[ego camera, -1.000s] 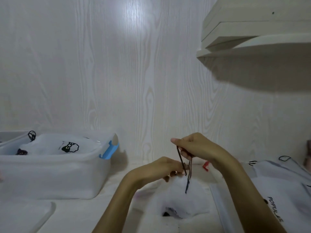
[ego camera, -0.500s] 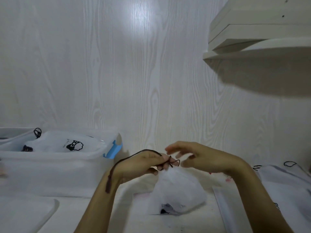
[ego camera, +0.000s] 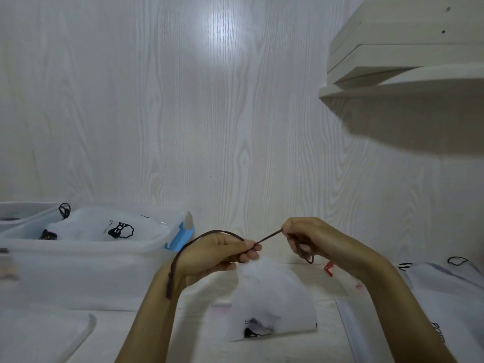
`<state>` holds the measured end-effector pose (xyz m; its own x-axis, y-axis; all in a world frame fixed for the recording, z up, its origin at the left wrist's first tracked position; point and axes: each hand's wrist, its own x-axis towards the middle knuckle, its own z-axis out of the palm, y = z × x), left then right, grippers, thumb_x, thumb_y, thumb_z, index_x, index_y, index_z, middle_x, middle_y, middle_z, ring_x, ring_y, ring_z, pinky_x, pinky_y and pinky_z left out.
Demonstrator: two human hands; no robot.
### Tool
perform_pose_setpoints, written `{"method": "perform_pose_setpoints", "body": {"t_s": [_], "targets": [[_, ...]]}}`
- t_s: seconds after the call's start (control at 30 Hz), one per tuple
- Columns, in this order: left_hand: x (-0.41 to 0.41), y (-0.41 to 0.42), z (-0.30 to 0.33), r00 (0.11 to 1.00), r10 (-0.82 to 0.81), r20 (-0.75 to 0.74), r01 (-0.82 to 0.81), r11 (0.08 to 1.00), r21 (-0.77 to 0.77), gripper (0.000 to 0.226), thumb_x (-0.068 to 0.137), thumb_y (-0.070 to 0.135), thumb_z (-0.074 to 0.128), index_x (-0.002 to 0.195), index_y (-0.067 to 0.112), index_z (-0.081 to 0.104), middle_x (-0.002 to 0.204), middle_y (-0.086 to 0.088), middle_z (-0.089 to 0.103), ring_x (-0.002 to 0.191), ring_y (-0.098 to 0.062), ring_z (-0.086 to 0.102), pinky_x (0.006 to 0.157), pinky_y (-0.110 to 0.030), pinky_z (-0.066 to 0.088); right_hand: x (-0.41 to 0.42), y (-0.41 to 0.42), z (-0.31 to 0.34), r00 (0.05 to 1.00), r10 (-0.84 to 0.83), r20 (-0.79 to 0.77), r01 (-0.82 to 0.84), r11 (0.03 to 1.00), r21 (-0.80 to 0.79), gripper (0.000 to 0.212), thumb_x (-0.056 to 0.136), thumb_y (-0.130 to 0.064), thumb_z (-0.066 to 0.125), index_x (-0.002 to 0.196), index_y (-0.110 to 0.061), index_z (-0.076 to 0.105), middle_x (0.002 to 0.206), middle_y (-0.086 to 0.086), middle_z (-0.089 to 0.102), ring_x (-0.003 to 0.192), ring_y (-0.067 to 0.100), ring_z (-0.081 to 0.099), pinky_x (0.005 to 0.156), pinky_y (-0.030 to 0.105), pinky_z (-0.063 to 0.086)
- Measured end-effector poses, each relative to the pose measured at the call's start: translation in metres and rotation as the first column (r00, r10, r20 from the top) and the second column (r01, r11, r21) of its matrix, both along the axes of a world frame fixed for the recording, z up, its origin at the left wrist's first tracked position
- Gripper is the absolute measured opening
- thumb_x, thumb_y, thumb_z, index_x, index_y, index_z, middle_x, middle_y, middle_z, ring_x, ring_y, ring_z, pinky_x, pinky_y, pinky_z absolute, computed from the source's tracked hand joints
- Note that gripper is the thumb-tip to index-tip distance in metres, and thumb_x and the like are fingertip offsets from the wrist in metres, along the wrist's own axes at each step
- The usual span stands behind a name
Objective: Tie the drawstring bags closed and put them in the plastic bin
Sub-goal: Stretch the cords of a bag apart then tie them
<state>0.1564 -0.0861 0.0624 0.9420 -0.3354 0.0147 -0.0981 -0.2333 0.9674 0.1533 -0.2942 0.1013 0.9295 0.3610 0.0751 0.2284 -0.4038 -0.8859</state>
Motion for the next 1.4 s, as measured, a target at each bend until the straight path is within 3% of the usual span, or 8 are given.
{"method": "perform_pose_setpoints", "body": {"t_s": [0.13,0.23,0.33,0.47,0.63,0.93,1.13,1.4], "targets": [[0.000,-0.002,0.000,0.996,0.084,-0.021,-0.087,0.985,-0.149,0.018,0.091,0.024,0.060,0.094,0.015,0.074,0.083,0.010,0.074,0.077,0.006,0.066,0.065,-0.007,0.048,-0.018,-0.002,0.013,0.985,0.158,0.067,-0.145,0.974,-0.172,0.019,0.094,-0.019,0.051,0.079,-0.015,0.061,0.054,-0.006,0.048,0.049,0.005,0.039,0.051,0.015,0.034],[-0.001,0.000,0.000,0.991,0.109,-0.073,-0.125,0.949,-0.290,0.012,0.087,0.009,0.063,0.090,0.015,0.072,0.086,0.004,0.076,0.079,0.000,0.070,0.065,-0.009,0.051,-0.036,0.001,0.019,0.945,0.327,0.014,-0.285,0.843,-0.455,0.017,0.092,-0.029,0.056,0.091,-0.022,0.071,0.073,-0.007,0.068,0.056,0.004,0.048,0.056,0.011,0.037],[-0.004,0.001,0.000,0.993,0.092,-0.068,-0.106,0.962,-0.252,0.014,0.084,0.002,0.065,0.088,0.013,0.073,0.089,0.001,0.076,0.081,-0.003,0.071,0.065,-0.011,0.052,-0.037,0.005,0.019,0.953,0.264,0.151,-0.124,0.790,-0.600,0.023,0.091,-0.042,0.053,0.102,-0.031,0.071,0.092,-0.018,0.069,0.059,-0.002,0.056,0.062,0.009,0.042],[-0.006,-0.001,0.002,0.997,0.067,-0.044,-0.074,0.977,-0.200,0.014,0.082,0.001,0.067,0.083,0.014,0.074,0.086,0.000,0.076,0.081,-0.004,0.071,0.066,-0.013,0.052,-0.011,0.011,0.000,0.912,0.100,0.398,0.096,0.891,-0.444,0.022,0.092,-0.028,0.057,0.113,-0.033,0.063,0.107,-0.022,0.060,0.085,0.001,0.058,0.069,0.011,0.044],[-0.003,-0.001,0.000,0.996,0.070,0.058,-0.065,0.994,-0.086,0.018,0.076,0.000,0.072,0.076,0.017,0.076,0.084,-0.003,0.076,0.082,-0.009,0.071,0.068,-0.015,0.053,0.007,0.014,-0.022,0.940,0.235,0.247,-0.137,0.924,-0.356,0.022,0.087,-0.028,0.066,0.108,-0.032,0.071,0.105,-0.017,0.070,0.091,-0.005,0.060,0.078,0.015,0.045],[0.001,-0.010,-0.001,0.891,0.124,0.437,-0.105,0.992,-0.067,0.011,0.077,-0.004,0.072,0.085,0.003,0.076,0.079,-0.006,0.076,0.078,-0.016,0.073,0.072,-0.018,0.055,0.009,0.017,-0.019,0.991,-0.053,0.122,0.068,0.990,-0.123,0.002,0.079,-0.020,0.072,0.079,-0.020,0.070,0.052,-0.012,0.058,0.049,0.000,0.050,0.052,0.014,0.039],[0.004,-0.017,-0.006,0.786,0.302,0.539,-0.259,0.953,-0.157,0.021,0.075,0.001,0.075,0.093,0.012,0.075,0.079,0.003,0.075,0.076,-0.008,0.073,0.071,-0.014,0.054,0.002,0.014,-0.015,0.998,0.053,-0.033,-0.054,0.997,-0.057,0.017,0.084,-0.031,0.067,0.088,-0.017,0.075,0.068,-0.007,0.063,0.058,0.005,0.051,0.053,0.015,0.038],[0.005,-0.017,-0.007,0.749,0.314,0.584,-0.292,0.947,-0.134,0.015,0.075,0.014,0.077,0.083,0.027,0.076,0.081,0.011,0.075,0.082,-0.004,0.069,0.081,-0.020,0.053,0.011,0.010,-0.024,0.972,0.121,-0.201,-0.084,0.979,0.184,0.030,0.084,-0.037,0.067,0.105,-0.015,0.069,0.086,-0.001,0.067,0.060,0.006,0.055,0.054,0.016,0.041]]}}
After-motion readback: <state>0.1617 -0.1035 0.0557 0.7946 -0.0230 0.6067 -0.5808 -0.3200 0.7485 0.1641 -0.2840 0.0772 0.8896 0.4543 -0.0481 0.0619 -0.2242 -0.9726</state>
